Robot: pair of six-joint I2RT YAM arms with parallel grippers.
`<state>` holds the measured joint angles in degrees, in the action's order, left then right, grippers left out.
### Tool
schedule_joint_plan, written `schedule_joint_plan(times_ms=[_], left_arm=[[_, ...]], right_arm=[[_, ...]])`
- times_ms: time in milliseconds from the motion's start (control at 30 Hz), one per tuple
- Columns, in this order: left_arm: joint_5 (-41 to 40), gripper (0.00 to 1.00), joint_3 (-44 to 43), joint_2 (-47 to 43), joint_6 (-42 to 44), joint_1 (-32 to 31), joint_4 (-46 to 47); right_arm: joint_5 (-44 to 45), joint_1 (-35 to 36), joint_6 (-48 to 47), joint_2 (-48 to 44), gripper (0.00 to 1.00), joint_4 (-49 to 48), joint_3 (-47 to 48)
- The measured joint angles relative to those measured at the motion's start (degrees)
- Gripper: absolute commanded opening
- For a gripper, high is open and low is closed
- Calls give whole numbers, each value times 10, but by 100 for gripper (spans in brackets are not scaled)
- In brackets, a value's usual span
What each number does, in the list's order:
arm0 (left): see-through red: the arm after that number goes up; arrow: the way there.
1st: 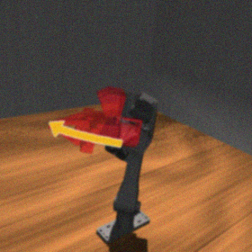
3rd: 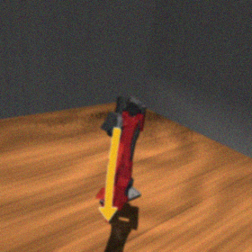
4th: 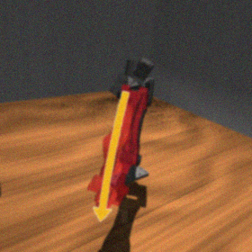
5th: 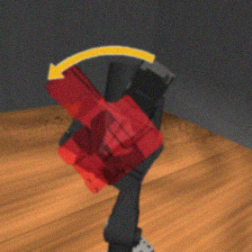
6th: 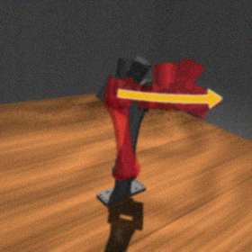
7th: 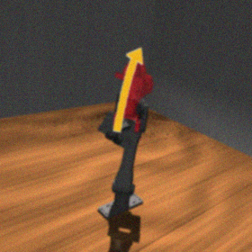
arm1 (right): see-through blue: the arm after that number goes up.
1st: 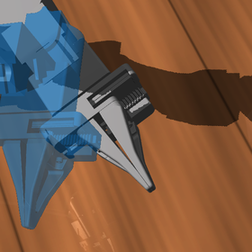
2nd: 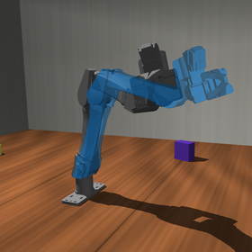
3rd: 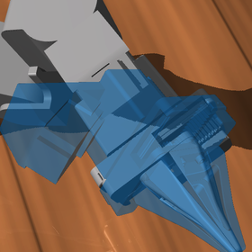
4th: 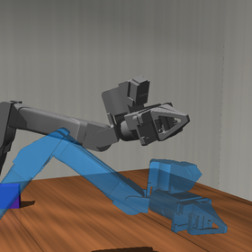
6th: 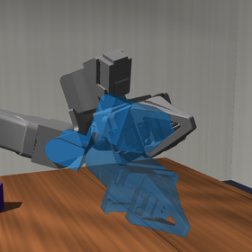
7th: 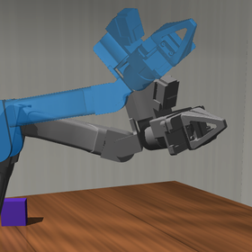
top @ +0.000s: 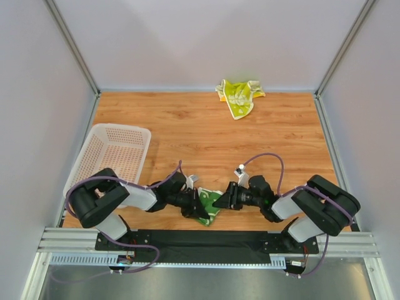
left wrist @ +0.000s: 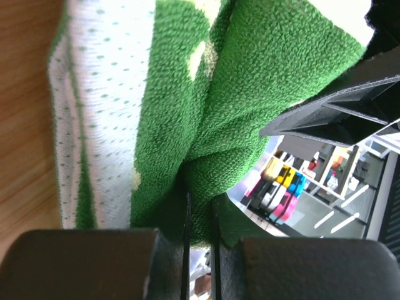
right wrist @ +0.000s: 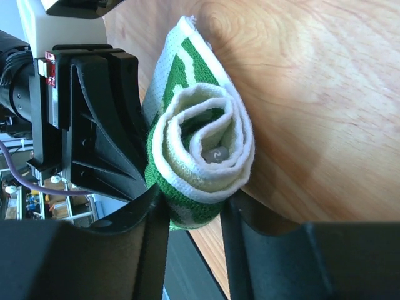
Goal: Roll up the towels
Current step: Roll the towel
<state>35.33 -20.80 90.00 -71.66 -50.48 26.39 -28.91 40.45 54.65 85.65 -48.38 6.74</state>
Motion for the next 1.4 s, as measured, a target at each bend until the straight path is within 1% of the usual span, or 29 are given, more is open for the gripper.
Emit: schedule_joint_plan(times_ms=[33,67,100,133,167,200,233,300,433,500,733,833,967,1067,1133,1200,1300,1400], left_arm=[[-3,8,0,-3,1,0,-6],[-7,12,-3,-8,4,-1,-16],[-11,22,-7,-14,9,-1,-33],[-17,27,-11,-20,16,-2,-49],[-25,32,-14,-28,22,-2,-68],[-35,40,-19,-37,29,-3,-88],[-46,43,-24,-46,37,-4,-110],[-68,50,-37,-60,48,-11,-158],[-137,59,-95,-78,80,-44,-273],[-183,61,-131,-79,97,-68,-332],[-340,61,-245,-52,135,-150,-534],[-430,61,-305,-29,142,-195,-635],[-529,61,-380,0,149,-249,-729],[-588,61,-421,19,160,-280,-778],[-621,62,-441,28,180,-299,-793],[-641,62,-449,30,204,-317,-789],[-651,62,-442,30,250,-340,-750],[-648,62,-405,17,291,-348,-686]], right_arm=[[1,1,1,1,30,-2,1],[3,3,2,2,23,-3,3],[4,4,2,2,18,-1,5],[5,6,1,1,14,4,9],[7,6,-1,0,14,11,13],[8,7,-2,-3,14,29,22],[9,8,-5,-7,14,45,30],[13,9,-9,-17,13,85,47],[25,12,-20,-31,11,160,80],[35,15,-24,-32,11,194,99],[64,26,-36,-32,10,276,145],[73,31,-38,-32,10,298,157],[79,36,-40,-32,10,323,171],[83,39,-44,-31,10,339,180],[85,41,-46,-31,10,347,184],[85,42,-48,-29,10,354,189],[87,45,-50,-26,10,358,195],[89,48,-52,-24,10,362,199]])
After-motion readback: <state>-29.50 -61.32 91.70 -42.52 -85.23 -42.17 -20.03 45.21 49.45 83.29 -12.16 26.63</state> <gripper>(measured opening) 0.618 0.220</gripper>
